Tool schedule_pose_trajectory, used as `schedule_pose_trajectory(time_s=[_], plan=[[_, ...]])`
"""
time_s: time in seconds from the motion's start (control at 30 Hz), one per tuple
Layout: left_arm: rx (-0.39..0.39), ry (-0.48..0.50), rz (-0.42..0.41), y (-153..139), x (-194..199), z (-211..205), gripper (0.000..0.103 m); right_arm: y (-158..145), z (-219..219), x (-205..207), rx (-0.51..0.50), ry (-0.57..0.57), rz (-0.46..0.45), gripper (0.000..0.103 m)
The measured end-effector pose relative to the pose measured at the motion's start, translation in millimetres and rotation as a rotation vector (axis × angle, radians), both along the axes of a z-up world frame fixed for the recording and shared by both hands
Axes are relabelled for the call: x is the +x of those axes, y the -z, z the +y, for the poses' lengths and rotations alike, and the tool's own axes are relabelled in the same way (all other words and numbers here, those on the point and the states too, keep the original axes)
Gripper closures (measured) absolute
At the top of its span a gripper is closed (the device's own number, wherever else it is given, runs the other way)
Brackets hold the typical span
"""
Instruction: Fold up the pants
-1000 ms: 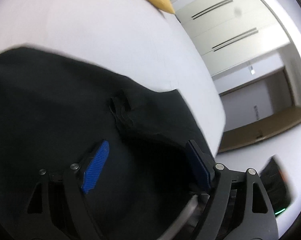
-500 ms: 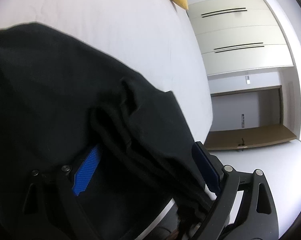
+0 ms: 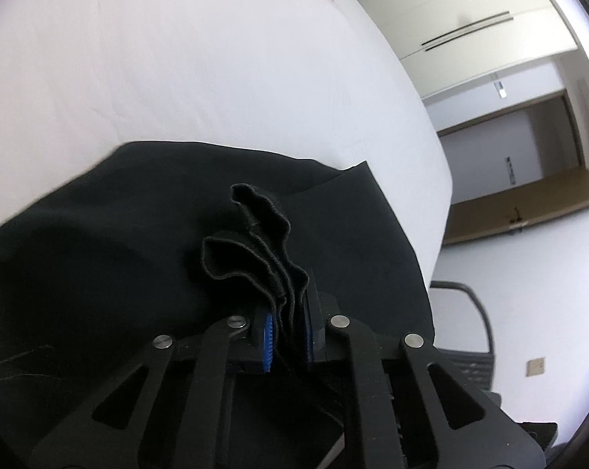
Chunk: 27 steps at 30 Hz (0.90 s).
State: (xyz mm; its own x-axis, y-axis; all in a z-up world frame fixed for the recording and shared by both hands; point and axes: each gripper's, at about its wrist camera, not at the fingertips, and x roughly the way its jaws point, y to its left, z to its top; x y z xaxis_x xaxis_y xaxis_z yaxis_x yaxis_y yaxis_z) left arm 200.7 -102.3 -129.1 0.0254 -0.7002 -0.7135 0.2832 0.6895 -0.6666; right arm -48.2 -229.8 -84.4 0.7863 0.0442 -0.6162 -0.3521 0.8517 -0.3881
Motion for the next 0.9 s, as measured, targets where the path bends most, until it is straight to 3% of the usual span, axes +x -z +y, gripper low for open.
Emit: schedule_pose_trajectory(time_s=[0.53, 0.6, 0.8, 0.9], plan=[[0.086, -0.028, -0.036, 18, -31, 38, 0.093, 22, 35, -4, -0.083, -0.130, 0.081, 0.097], [0.081, -0.044, -0.017, 22, -16, 15, 0.093, 24, 36, -2, -0.090, -0.137, 0.093, 0.097], [0.039, -0.089, 0.014, 38, -4, 15, 0.091, 38, 31, 12, -0.073, -0.114, 0.143, 0.093], [0.071, -0.092, 0.000, 32, -5, 24, 0.089, 35, 27, 17, -0.051, -0.096, 0.162, 0.092]])
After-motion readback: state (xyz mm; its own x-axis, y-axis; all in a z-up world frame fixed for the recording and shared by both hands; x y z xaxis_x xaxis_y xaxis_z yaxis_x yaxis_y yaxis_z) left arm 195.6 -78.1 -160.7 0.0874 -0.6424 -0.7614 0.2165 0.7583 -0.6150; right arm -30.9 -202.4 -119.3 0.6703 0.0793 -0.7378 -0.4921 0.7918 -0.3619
